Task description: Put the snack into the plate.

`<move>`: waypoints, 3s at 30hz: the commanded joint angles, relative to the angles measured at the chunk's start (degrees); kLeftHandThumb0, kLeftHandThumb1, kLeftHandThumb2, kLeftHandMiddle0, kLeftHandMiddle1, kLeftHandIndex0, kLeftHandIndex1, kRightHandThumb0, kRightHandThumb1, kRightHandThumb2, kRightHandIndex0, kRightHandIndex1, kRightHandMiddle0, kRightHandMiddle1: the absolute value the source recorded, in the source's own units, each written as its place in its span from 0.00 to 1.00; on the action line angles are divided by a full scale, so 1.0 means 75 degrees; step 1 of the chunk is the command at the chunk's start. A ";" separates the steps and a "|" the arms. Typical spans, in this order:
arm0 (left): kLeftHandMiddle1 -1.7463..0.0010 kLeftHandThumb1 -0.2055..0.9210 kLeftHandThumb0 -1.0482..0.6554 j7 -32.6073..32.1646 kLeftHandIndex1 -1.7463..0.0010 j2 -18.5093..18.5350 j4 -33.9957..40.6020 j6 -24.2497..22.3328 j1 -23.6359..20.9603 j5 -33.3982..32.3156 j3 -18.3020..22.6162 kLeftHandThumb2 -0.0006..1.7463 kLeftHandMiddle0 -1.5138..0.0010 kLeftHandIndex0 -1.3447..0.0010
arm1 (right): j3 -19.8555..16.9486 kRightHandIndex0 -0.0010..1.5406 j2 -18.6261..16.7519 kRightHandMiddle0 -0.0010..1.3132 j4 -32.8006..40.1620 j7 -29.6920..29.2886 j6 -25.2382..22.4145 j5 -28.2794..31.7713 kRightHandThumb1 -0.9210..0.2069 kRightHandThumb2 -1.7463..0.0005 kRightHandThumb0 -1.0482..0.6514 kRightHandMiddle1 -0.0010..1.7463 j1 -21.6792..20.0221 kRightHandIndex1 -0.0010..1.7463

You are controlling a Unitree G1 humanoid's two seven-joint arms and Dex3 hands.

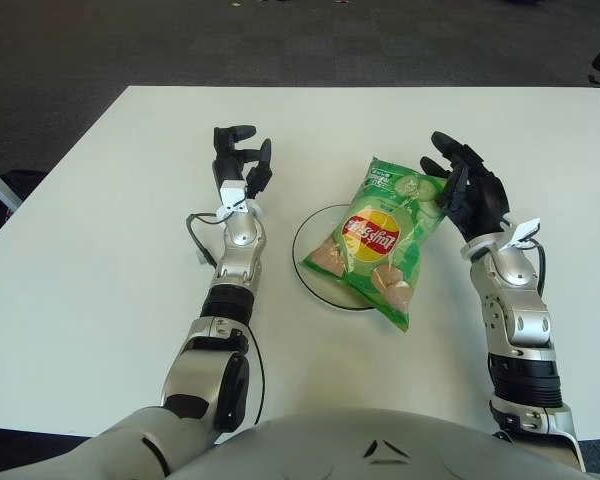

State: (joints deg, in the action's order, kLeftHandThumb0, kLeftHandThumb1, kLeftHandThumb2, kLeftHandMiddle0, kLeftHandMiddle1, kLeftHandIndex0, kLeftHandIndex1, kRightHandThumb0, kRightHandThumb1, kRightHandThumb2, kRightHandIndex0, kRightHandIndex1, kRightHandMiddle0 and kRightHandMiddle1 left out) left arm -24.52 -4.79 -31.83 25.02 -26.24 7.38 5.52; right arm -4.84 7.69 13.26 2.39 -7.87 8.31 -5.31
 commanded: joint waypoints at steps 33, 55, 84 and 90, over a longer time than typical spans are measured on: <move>0.15 1.00 0.61 0.0114 0.17 0.0029 -0.0109 0.0128 0.0125 -0.0076 -0.0002 0.19 0.69 0.79 | 0.0887 0.24 -0.0190 0.28 -0.0650 0.0842 0.0234 -0.0292 0.00 0.40 0.14 0.03 0.0054 0.00; 0.14 1.00 0.61 0.0212 0.18 0.0028 -0.0129 0.0169 0.0154 -0.0124 0.0014 0.19 0.69 0.78 | -0.0100 0.31 -0.0310 0.34 -0.0973 -0.0615 0.1670 -0.1142 0.00 0.42 0.17 0.03 -0.0117 0.02; 0.15 1.00 0.61 0.0681 0.17 0.0143 -0.0074 0.0197 0.0242 -0.0445 0.0078 0.19 0.70 0.79 | -0.1178 0.69 -0.0328 0.36 -0.3196 -0.0902 0.2129 -0.0411 0.00 0.71 0.37 0.64 -0.1097 0.03; 0.15 1.00 0.61 0.0842 0.14 0.0185 -0.0077 0.0244 0.0281 -0.0550 0.0152 0.20 0.71 0.81 | -0.1143 0.72 -0.0206 0.26 -0.4280 -0.0717 0.2848 -0.0521 0.00 0.76 0.41 0.89 -0.1317 0.04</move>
State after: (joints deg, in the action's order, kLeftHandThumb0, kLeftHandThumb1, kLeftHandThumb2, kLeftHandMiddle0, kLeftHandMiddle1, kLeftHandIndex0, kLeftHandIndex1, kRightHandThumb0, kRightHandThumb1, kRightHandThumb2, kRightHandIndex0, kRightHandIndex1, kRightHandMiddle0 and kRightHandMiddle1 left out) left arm -18.99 -4.16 -32.39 25.96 -24.75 4.00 6.21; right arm -13.32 5.26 -15.41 -3.73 10.28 4.49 -13.85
